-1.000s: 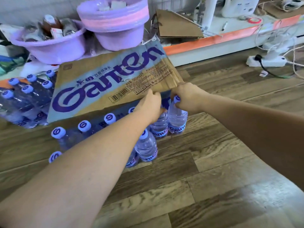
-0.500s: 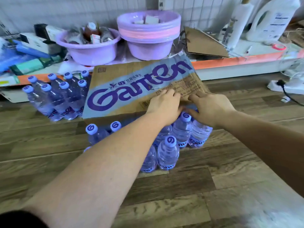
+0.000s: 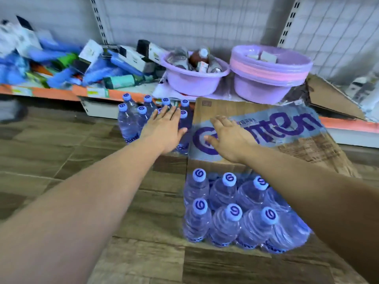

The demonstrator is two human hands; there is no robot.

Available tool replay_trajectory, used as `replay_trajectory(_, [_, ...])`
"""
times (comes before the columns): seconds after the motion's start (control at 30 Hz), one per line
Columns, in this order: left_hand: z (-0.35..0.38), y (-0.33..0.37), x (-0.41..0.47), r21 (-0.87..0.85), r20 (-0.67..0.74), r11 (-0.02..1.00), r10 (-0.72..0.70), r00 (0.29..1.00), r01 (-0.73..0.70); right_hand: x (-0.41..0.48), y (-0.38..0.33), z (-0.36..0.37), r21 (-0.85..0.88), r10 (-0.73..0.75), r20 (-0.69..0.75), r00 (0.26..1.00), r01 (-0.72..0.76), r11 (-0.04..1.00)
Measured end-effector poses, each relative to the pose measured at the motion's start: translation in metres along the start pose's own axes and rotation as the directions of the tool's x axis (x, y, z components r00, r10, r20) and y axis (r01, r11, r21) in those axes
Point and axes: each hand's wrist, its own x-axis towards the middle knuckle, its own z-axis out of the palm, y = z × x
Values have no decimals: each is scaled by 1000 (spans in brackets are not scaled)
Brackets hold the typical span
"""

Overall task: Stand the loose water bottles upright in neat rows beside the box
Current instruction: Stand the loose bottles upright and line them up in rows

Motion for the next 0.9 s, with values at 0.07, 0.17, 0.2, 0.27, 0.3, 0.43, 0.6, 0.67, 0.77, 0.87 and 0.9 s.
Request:
replay_trajectory(0.07, [7,-32,2,-8,5,999,-42,999,42,24,-23,7,-3,-29,-2,1000,29,1000])
replay_trajectory(0.17, [20,-69,8,-24,17,997,-76,997,76,60,-47,18,2,-43,0,999,43,999])
replay_trajectory(0.2, [25,-78,10,-36,22,996,-80,997,81,71,-53,22,8,-36,0,999,36,999])
replay_trajectory(0.27, [35,-90,16,-64,31,994,-82,996,84,91,-61,32,30,-23,-5,1000,23,999])
replay_trajectory(0.3, [41,-96,19,-74,34,994,-82,996,84,102,-66,38,39,-21,-10,1000,21,999])
replay_trajectory(0.43, [65,-102,25,-89,48,993,-74,996,78,124,-67,59,49,-11,-14,1000,12,999])
replay_trajectory(0.6, [82,-99,39,-124,62,991,-44,997,52,153,-60,76,-12,-18,3,1000,18,1000])
replay_trajectory(0.67, [86,-96,47,-137,57,990,-28,998,36,166,-59,78,-16,-16,-4,1000,16,1000])
replay_trajectory(0.77, [86,-93,69,-138,5,990,10,1000,-9,175,-59,83,-15,55,-21,998,-55,998])
replay_trajectory(0.87, [80,-90,99,-155,-34,987,25,999,-30,175,-60,86,-77,49,-13,999,-50,996])
replay_trajectory(0.9, [78,-89,109,-174,-18,984,31,999,-34,174,-60,86,-78,50,-15,999,-51,996])
